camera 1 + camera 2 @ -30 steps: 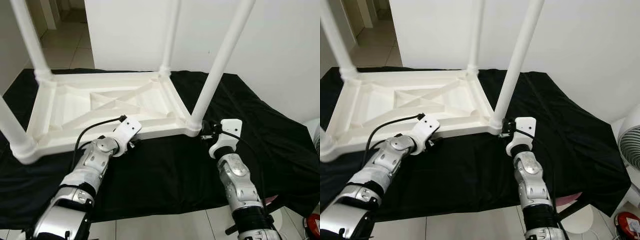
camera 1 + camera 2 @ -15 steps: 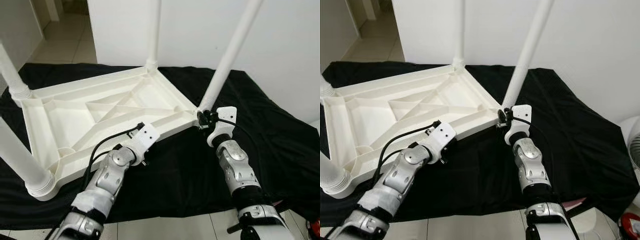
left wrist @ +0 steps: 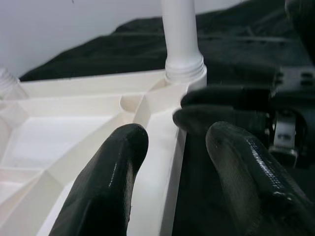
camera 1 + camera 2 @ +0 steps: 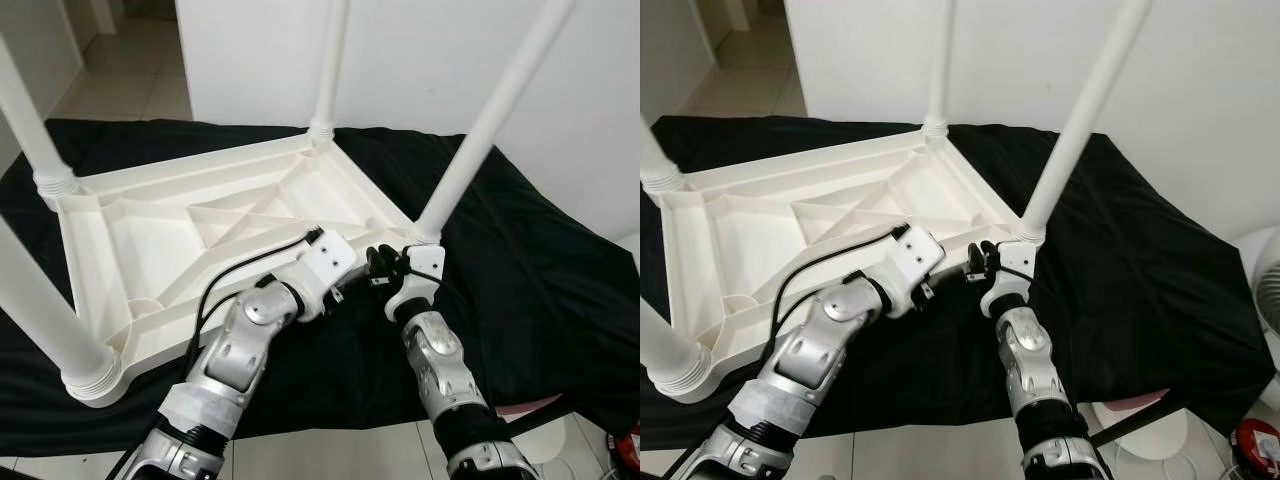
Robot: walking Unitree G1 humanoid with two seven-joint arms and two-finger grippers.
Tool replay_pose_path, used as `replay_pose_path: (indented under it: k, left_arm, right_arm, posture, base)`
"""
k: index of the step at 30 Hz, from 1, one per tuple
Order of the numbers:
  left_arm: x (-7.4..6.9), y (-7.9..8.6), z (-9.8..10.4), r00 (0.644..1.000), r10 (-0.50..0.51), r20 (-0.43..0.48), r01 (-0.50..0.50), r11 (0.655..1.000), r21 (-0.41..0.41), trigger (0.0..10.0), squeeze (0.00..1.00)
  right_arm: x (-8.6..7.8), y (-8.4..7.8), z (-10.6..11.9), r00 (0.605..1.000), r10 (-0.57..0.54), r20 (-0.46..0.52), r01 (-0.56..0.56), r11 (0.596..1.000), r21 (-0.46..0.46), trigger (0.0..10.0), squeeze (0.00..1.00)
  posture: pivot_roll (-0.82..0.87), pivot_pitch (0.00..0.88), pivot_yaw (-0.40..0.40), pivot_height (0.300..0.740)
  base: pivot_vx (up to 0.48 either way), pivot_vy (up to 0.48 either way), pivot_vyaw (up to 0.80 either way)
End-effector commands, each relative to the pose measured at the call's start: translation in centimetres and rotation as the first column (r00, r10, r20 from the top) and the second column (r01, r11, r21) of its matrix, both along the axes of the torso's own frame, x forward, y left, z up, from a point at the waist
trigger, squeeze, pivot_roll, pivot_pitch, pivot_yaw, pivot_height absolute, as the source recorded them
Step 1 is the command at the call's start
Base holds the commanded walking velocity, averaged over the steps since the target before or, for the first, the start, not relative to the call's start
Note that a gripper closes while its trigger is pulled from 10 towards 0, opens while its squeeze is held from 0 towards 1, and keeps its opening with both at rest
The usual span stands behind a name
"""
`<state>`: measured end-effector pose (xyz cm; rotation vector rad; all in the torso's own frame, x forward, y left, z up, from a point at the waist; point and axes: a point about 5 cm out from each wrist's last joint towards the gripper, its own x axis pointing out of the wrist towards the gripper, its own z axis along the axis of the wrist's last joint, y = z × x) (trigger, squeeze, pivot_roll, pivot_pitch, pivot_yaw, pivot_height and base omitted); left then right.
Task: Building children table
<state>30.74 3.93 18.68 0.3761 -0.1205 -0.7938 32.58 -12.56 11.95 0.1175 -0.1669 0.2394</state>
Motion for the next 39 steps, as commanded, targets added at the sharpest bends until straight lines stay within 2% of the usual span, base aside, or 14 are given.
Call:
replay_pose_path:
  k: [1, 11, 13, 14, 17, 22, 25, 29, 30, 31, 32, 33, 35, 39]
  left_arm:
    - [0.0, 0.3, 1.0, 1.000, -0.007, 0.030, 0.007, 1.000, -0.022, 10.0, 0.00]
    - [0.6, 2.3, 1.2, 0.995, 0.099, 0.013, -0.098, 0.995, -0.032, 10.0, 0.00]
    - [1.6, 4.0, 0.7, 0.978, 0.209, -0.012, -0.209, 0.978, -0.011, 10.0, 0.00]
    - [1.6, 4.0, 0.7, 0.978, 0.209, -0.012, -0.209, 0.978, -0.011, 10.0, 0.00]
    - [2.9, 6.5, -0.7, 0.923, 0.385, -0.009, -0.382, 0.918, 0.105, 10.0, 0.00]
    - [3.1, 7.5, -1.6, 0.901, 0.435, -0.011, -0.426, 0.888, 0.175, 10.0, 0.00]
    - [2.9, 7.8, -2.4, 0.901, 0.435, -0.007, -0.420, 0.875, 0.241, 10.0, 0.00]
    - [2.0, 7.3, -3.5, 0.929, 0.366, -0.051, -0.335, 0.892, 0.303, 10.0, 0.00]
    - [1.3, 6.6, -4.0, 0.955, 0.283, -0.091, -0.240, 0.915, 0.324, 10.0, 0.00]
    - [1.3, 6.6, -4.0, 0.955, 0.283, -0.091, -0.240, 0.915, 0.324, 10.0, 0.00]
    - [0.6, 5.8, -4.3, 0.969, 0.206, -0.136, -0.155, 0.937, 0.314, 10.0, 0.00]
    - [0.6, 5.8, -4.3, 0.969, 0.206, -0.136, -0.155, 0.937, 0.314, 10.0, 0.00]
    - [-0.5, 4.5, -4.5, 0.973, 0.092, -0.211, -0.028, 0.958, 0.286, 10.0, 0.00]
    - [-0.9, 3.7, -4.4, 0.969, 0.045, -0.242, 0.020, 0.965, 0.261, 10.0, 0.00]
  right_arm:
    - [-0.5, -0.1, -0.4, 0.999, -0.033, 0.008, 0.033, 0.999, 0.008, 10.0, 0.00]
    - [-1.5, -1.7, -1.9, 0.982, -0.188, -0.031, 0.189, 0.982, 0.021, 10.0, 0.00]
    - [-1.9, -1.7, -2.3, 0.978, -0.204, -0.050, 0.206, 0.978, 0.034, 10.0, 0.00]
    - [-1.9, -1.7, -2.3, 0.978, -0.204, -0.050, 0.206, 0.978, 0.034, 10.0, 0.00]
    - [-1.7, -1.3, -2.0, 0.978, -0.201, -0.050, 0.203, 0.977, 0.056, 10.0, 0.00]
    - [-1.3, -1.1, -1.5, 0.979, -0.202, -0.041, 0.204, 0.976, 0.070, 10.0, 0.00]
    - [-0.8, -1.3, -1.1, 0.977, -0.210, -0.034, 0.212, 0.974, 0.083, 10.0, 0.00]
    - [0.2, -1.8, -0.4, 0.973, -0.227, -0.032, 0.229, 0.970, 0.080, 10.0, 0.00]
    - [0.6, -1.8, -0.2, 0.972, -0.231, -0.040, 0.233, 0.972, 0.040, 10.0, 0.00]
    - [0.6, -1.8, -0.2, 0.972, -0.231, -0.040, 0.233, 0.972, 0.040, 10.0, 0.00]
    - [1.1, -1.8, -0.2, 0.972, -0.229, -0.056, 0.229, 0.973, 0.002, 10.0, 0.00]
    - [1.1, -1.8, -0.2, 0.972, -0.229, -0.056, 0.229, 0.973, 0.002, 10.0, 0.00]
    - [1.9, -1.7, -0.6, 0.964, -0.237, -0.118, 0.232, 0.971, -0.058, 10.0, 0.00]
    - [2.4, -1.3, -1.0, 0.961, -0.222, -0.165, 0.214, 0.975, -0.067, 10.0, 0.00]
  posture:
    - [0.04, 0.064, -0.085, 0.740]
    - [0.04, 0.065, -0.078, 0.740]
    - [0.05, 0.065, -0.082, 0.740]
    - [0.05, 0.065, -0.082, 0.740]
    - [0.05, 0.064, -0.083, 0.740]
    - [0.06, 0.065, -0.082, 0.740]
    - [0.06, 0.065, -0.082, 0.740]
    - [0.06, 0.064, -0.081, 0.740]
    - [0.06, 0.063, -0.081, 0.740]
    - [0.06, 0.063, -0.081, 0.740]
    - [0.06, 0.060, -0.079, 0.740]
    - [0.06, 0.060, -0.079, 0.740]
    - [0.06, 0.057, -0.076, 0.740]
    - [0.06, 0.056, -0.074, 0.740]
  base:
    - [0.000, 0.000, 0.00]
    - [0.000, 0.000, 0.00]
    - [0.000, 0.000, 0.00]
    - [0.000, 0.000, 0.00]
    - [0.000, 0.000, 0.00]
    - [0.000, 0.000, 0.00]
    - [0.000, 0.000, 0.00]
    - [0.000, 0.000, 0.00]
    - [0.000, 0.000, 0.00]
    - [0.000, 0.000, 0.00]
    - [0.000, 0.000, 0.00]
    - [0.000, 0.000, 0.00]
    - [0.000, 0.000, 0.00]
    - [0.000, 0.000, 0.00]
